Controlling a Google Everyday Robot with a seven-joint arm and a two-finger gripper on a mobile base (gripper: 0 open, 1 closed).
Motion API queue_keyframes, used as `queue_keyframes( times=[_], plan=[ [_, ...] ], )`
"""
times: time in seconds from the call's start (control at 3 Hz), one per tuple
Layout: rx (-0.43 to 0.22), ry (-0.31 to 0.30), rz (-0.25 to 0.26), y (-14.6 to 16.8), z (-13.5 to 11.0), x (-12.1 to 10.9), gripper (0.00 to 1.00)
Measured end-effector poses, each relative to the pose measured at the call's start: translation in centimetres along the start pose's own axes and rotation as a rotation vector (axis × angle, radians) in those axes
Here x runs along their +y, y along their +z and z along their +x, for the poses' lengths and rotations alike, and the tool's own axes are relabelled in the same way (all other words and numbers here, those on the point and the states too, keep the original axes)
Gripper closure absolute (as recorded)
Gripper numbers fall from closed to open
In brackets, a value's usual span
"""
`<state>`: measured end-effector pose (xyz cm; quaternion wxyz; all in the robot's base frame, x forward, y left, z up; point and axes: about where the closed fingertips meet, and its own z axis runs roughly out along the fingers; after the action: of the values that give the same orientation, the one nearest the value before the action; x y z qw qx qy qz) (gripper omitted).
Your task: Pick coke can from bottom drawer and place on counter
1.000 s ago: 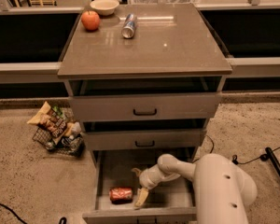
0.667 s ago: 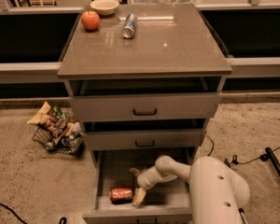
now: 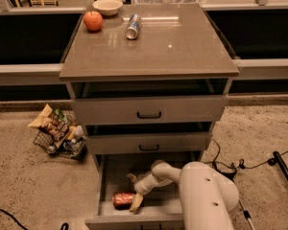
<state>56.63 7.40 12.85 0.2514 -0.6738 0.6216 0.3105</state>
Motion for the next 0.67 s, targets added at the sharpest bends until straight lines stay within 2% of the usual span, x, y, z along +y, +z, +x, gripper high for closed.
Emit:
queue_keyframes(
  times=[0.33, 0.67],
  plan=[
    [0.018, -0.005, -0.014, 1.52, 0.14, -0.27, 0.18],
    [0.025, -0.007, -0.014, 1.87, 0.17, -0.33, 0.41]
  ],
)
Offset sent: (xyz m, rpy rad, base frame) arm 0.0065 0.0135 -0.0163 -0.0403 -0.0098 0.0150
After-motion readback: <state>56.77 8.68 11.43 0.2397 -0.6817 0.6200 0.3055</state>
